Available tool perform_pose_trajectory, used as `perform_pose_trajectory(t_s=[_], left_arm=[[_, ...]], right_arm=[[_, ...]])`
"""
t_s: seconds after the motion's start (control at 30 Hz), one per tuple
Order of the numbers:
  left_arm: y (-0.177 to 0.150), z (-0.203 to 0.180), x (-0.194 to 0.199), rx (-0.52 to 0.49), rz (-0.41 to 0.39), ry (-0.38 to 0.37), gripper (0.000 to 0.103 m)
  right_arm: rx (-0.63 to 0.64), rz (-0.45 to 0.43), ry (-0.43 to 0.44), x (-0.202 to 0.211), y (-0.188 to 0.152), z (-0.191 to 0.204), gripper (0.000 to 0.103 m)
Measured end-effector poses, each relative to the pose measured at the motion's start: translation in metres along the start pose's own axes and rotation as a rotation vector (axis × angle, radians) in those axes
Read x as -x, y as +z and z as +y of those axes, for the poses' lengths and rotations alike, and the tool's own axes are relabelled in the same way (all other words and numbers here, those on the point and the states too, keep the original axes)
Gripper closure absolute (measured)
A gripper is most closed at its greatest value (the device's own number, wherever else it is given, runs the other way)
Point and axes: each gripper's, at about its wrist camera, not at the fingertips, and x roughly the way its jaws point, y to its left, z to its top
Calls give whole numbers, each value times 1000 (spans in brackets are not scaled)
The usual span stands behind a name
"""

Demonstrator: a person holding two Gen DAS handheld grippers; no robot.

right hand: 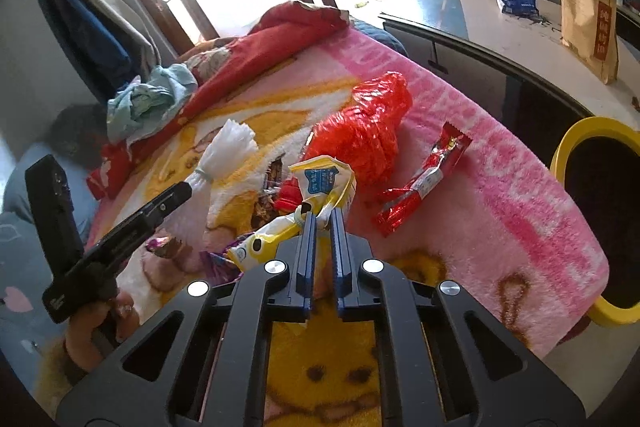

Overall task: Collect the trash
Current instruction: 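Grasp the white foam net with the left tool while the right tool grasps the yellow-white snack wrapper, then lift the foam net and snack wrapper and carry them over the yellow-rimmed bin with both tools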

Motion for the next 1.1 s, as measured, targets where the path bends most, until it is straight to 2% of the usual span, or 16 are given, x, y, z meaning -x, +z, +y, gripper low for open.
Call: perform_pose_trajectory(t_s=[0.3, 0.67, 0.77, 0.87, 0.9, 0.93, 1.03, 1.1], left_arm=[[10, -18, 25, -9, -62, -79, 89], [12, -49, 38, -47, -71, -155, 89], [10, -57, 38, -63, -68, -170, 89], [8, -65, 40, -77, -67, -186, 89], [7, -68, 40, -82, -67, -191, 89], [7, -70, 41, -86, -68, -196, 89], [7, -75, 43, -93, -76, -210, 89], [7, -78, 44, -97, -80, -216, 89]], right_arm=[[15, -43, 12, 21, 9, -1, 101], [16, -124, 6, 46, 23, -10, 103], [6, -127, -15, 45, 24, -15, 103], [-35, -71, -15, 34, 19, -28, 103], [-63, -56, -20, 28, 17, -35, 100], [-77, -43, -23, 24, 14, -38, 90], [-110, 6, -20, 8, 4, -45, 76], [-107, 27, -19, 0, -2, -43, 76]])
